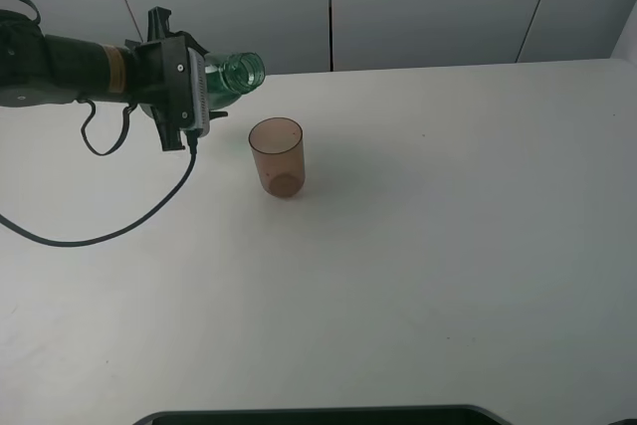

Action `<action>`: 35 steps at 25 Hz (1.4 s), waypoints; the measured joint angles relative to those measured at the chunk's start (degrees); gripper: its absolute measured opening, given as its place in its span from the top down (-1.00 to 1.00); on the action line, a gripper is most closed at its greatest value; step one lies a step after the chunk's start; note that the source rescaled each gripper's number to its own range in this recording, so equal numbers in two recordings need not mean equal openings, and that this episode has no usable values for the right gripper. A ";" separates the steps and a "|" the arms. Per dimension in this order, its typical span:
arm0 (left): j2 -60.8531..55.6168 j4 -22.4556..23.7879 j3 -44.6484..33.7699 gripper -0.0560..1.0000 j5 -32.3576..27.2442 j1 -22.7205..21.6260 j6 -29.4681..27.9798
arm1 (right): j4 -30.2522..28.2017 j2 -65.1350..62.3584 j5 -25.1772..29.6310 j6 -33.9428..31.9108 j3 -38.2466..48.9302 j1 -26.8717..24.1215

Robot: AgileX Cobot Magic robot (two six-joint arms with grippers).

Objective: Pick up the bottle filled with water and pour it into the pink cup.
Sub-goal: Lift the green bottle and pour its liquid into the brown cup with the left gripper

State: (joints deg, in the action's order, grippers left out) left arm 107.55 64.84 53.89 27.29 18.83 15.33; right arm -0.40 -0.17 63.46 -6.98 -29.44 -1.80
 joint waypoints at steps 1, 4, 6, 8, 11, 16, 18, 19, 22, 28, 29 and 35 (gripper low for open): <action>0.00 0.00 0.00 0.88 -0.15 0.00 1.27 | 0.00 0.00 0.00 0.00 0.00 0.00; 0.00 0.00 0.00 0.88 -0.28 0.00 3.72 | 0.00 0.00 0.00 0.00 0.00 0.00; 0.00 -0.12 0.00 0.88 -0.51 0.00 4.91 | 0.00 0.00 0.00 0.00 0.00 0.00; 0.00 -0.11 0.00 0.88 -0.88 0.00 6.04 | 0.00 0.00 0.00 0.00 0.00 0.00; 0.00 -0.11 0.38 0.88 -2.28 0.00 7.15 | 0.00 0.00 0.00 0.00 0.00 0.00; 0.00 -0.43 1.69 0.88 -2.77 0.00 7.50 | 0.00 0.00 0.00 0.00 0.00 0.00; 0.00 -0.43 1.92 0.88 -2.77 0.00 7.87 | 0.00 0.00 0.00 0.00 0.00 0.00; 0.00 -0.43 2.02 0.88 -2.98 0.00 8.00 | 0.00 0.00 0.00 0.00 0.00 0.00; 0.00 -0.43 2.18 0.88 -4.20 0.00 8.45 | 0.00 0.00 0.00 0.00 0.00 0.00; 0.00 -0.47 2.18 0.88 -5.43 0.00 10.57 | 0.00 0.00 0.00 0.00 0.00 0.00; 0.00 -0.47 2.18 0.88 -5.43 0.00 10.89 | 0.00 0.00 0.00 0.00 0.00 0.00; 0.00 -0.47 2.28 0.88 -5.51 0.00 12.10 | 0.00 0.00 0.00 0.00 0.00 0.00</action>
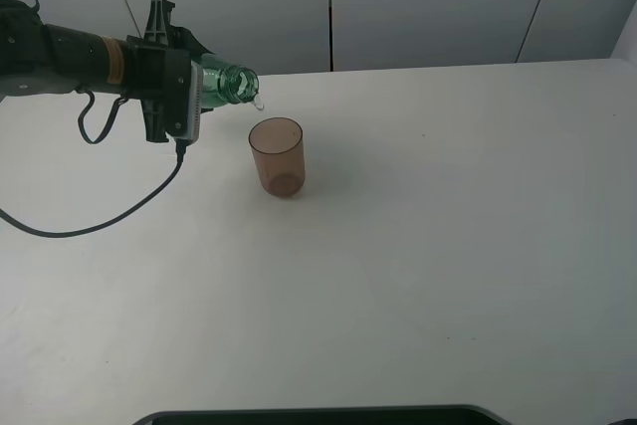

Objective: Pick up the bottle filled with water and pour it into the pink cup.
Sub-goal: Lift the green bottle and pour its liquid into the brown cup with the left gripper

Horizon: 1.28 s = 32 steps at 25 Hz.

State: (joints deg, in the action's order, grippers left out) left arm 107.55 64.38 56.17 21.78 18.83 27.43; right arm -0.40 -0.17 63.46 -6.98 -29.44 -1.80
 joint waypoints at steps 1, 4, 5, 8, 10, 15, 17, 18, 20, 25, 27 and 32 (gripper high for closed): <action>0.00 0.00 0.00 0.88 0.00 0.00 0.38 | 0.00 0.00 0.00 0.00 0.00 0.00; 0.00 0.00 0.00 0.88 -0.17 0.00 0.75 | 0.00 0.00 0.00 0.00 0.00 0.00; 0.00 0.00 0.00 0.88 -0.31 0.00 1.26 | 0.00 0.00 0.00 0.00 0.00 0.00; 0.00 -0.38 0.00 0.88 -0.92 0.00 2.37 | 0.00 0.00 0.00 0.00 0.00 0.00; 0.00 -0.47 0.00 0.88 -1.25 0.00 2.63 | 0.00 0.00 0.00 0.00 0.00 0.00; 0.00 -0.72 0.00 0.88 -1.47 0.00 3.32 | 0.00 0.00 0.00 0.00 0.00 0.00; 0.00 -0.72 0.00 0.88 -1.47 0.00 3.67 | 0.00 0.00 0.00 0.00 0.00 0.00; 0.00 -0.72 0.00 0.88 -1.47 0.00 3.70 | 0.00 0.00 0.00 0.00 0.00 0.00; 0.00 -0.72 0.00 0.88 -1.47 0.00 3.74 | 0.00 0.00 0.00 0.00 0.00 0.00; 0.00 -0.82 0.00 0.88 -1.47 0.00 3.83 | 0.00 0.00 0.00 0.00 0.00 0.00; 0.00 -0.82 0.00 0.88 -1.47 0.00 3.83 | 0.00 0.00 0.00 0.00 0.00 0.00; 0.00 -0.82 0.00 0.88 -1.47 0.00 4.01 | 0.00 0.00 0.00 0.00 0.00 0.00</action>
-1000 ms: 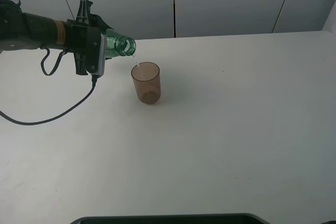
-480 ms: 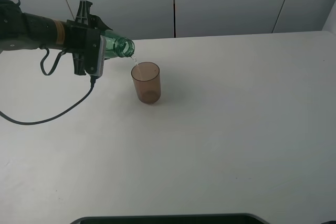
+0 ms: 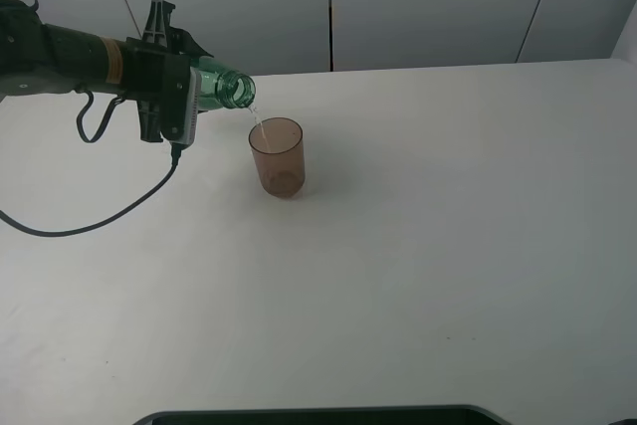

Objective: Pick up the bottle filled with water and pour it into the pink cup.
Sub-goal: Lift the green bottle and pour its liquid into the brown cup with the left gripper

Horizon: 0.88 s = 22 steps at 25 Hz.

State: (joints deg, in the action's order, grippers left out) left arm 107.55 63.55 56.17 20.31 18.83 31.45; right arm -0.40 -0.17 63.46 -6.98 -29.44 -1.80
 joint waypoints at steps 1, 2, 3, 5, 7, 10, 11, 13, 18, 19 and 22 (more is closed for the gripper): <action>0.00 0.00 0.00 0.88 -0.11 0.00 0.09 | 0.00 0.00 0.00 0.00 0.00 0.00; 0.00 -0.10 0.00 0.88 -0.11 0.00 0.09 | 0.00 0.00 0.00 0.00 0.00 0.00; 0.00 -0.10 0.00 0.88 -0.22 0.00 0.09 | 0.00 0.00 0.00 0.00 0.00 0.00; 0.00 -0.10 0.00 0.88 -0.22 0.00 0.21 | 0.00 0.00 0.00 0.00 0.00 0.00; 0.00 -0.26 0.00 0.88 -0.31 0.00 0.21 | 0.00 0.00 0.00 0.00 0.00 0.00; 0.00 -0.26 0.00 0.88 -0.31 0.00 0.21 | 0.00 0.00 0.00 0.00 0.00 0.00; 0.00 -0.26 0.00 0.88 -0.31 0.00 0.21 | 0.00 0.00 0.00 0.00 0.00 0.00; 0.00 -0.36 0.00 0.88 -0.35 0.00 0.21 | 0.00 0.00 0.00 0.00 0.00 0.00; 0.00 -0.36 0.00 0.88 -0.57 0.00 0.73 | 0.00 0.00 0.00 0.00 0.00 0.00; 0.00 -0.36 0.00 0.88 -0.81 0.00 1.08 | 0.00 0.00 0.00 0.00 0.00 0.00; 0.00 -0.36 0.00 0.88 -1.16 0.00 1.30 | 0.00 0.00 0.00 0.00 0.00 0.00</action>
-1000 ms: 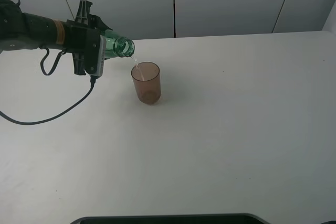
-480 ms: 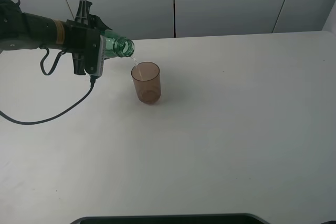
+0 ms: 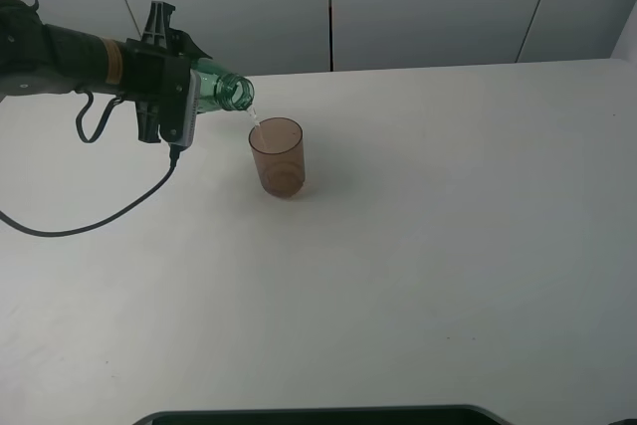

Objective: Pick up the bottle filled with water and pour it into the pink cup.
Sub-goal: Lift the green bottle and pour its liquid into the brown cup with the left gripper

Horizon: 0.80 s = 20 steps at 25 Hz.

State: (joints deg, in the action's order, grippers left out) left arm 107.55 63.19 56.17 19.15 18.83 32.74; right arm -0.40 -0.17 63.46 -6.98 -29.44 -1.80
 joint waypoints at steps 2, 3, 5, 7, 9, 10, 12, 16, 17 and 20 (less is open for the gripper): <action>0.00 0.00 0.00 0.88 -0.09 0.00 0.00 | 0.00 0.00 0.00 0.00 0.00 0.00; 0.00 0.00 0.00 0.88 -0.09 0.00 0.12 | 0.00 0.00 0.00 0.00 0.00 0.00; 0.00 0.00 0.00 0.88 -0.09 0.00 0.12 | 0.00 0.00 0.00 0.00 0.00 0.00; 0.00 0.00 0.00 0.88 -0.09 0.00 0.22 | 0.00 0.00 0.00 0.00 0.00 0.00; 0.00 0.00 0.00 0.88 -0.09 0.00 0.22 | 0.00 0.00 0.00 0.00 0.00 0.00; 0.00 0.00 0.00 0.88 -0.09 0.00 0.22 | 0.00 0.00 0.00 0.00 0.00 0.00; 0.00 -0.14 0.00 0.88 -0.09 0.00 0.22 | 0.00 0.00 0.00 0.00 0.00 0.00; 0.00 -0.14 0.00 0.88 -0.09 0.00 0.22 | 0.00 0.00 0.00 0.00 0.00 0.00; 0.00 -0.14 0.00 0.88 -0.09 0.00 0.22 | 0.00 0.00 0.00 0.00 0.00 0.00; 0.00 -0.14 0.00 0.88 -0.09 0.00 0.22 | 0.00 0.00 0.00 0.00 0.00 0.00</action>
State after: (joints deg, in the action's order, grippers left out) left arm 107.55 63.05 56.17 19.06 18.83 32.96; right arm -0.40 -0.17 63.46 -6.98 -29.44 -1.80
